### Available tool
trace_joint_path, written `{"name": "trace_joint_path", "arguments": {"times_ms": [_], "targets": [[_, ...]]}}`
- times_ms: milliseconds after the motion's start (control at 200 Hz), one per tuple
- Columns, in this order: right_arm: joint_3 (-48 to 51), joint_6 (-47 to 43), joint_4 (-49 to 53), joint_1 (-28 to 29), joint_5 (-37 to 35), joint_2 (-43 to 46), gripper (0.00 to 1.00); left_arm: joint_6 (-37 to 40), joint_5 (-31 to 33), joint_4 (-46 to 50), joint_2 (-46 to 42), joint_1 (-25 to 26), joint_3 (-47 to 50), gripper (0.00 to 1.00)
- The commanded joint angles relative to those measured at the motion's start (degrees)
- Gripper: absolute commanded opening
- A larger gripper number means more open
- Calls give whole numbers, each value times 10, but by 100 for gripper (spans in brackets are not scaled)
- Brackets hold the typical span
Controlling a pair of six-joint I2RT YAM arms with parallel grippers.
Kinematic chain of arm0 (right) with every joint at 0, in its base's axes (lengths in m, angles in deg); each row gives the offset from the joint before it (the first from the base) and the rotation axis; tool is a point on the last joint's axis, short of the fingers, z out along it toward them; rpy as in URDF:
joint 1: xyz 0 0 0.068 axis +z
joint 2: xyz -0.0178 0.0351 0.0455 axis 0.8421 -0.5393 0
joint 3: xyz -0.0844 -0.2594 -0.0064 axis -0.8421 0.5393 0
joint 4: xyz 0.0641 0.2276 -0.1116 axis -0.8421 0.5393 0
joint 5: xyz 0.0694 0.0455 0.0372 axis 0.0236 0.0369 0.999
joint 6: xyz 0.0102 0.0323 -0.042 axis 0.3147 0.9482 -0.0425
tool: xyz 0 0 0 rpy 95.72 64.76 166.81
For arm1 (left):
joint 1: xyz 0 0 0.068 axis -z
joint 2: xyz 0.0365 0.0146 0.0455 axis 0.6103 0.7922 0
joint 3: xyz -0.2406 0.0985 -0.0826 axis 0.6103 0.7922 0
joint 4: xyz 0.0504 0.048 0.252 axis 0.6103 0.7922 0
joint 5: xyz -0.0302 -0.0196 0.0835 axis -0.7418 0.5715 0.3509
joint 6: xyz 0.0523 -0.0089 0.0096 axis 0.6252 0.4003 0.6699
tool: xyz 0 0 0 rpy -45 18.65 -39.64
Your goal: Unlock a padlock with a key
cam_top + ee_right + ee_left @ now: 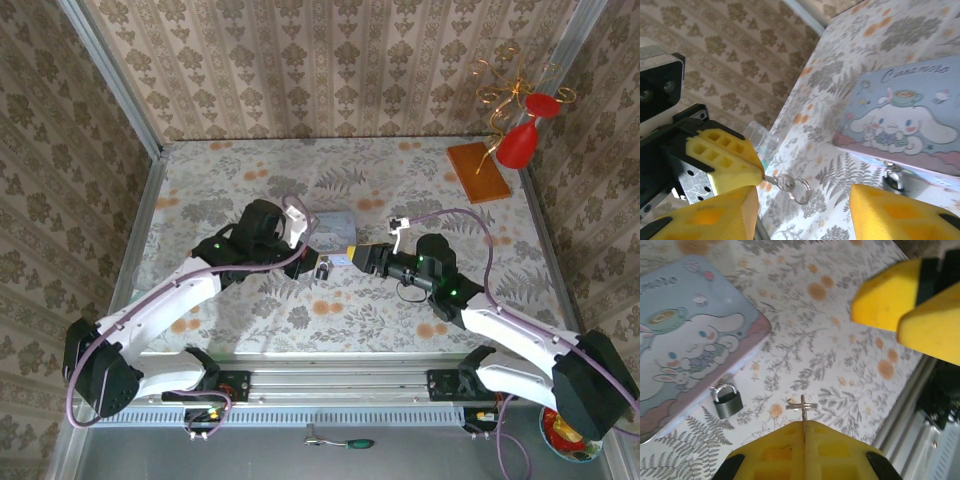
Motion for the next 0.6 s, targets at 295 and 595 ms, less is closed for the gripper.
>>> {"name": "trace_joint_path", "arguments": {"times_ms": [295, 595], "targets": [[3, 0, -121, -1, 152, -48, 47, 73, -96, 21, -22, 14, -25, 0], [0, -13, -100, 12, 163, -46, 46, 72, -117, 6, -30, 14, -23, 0]]}}
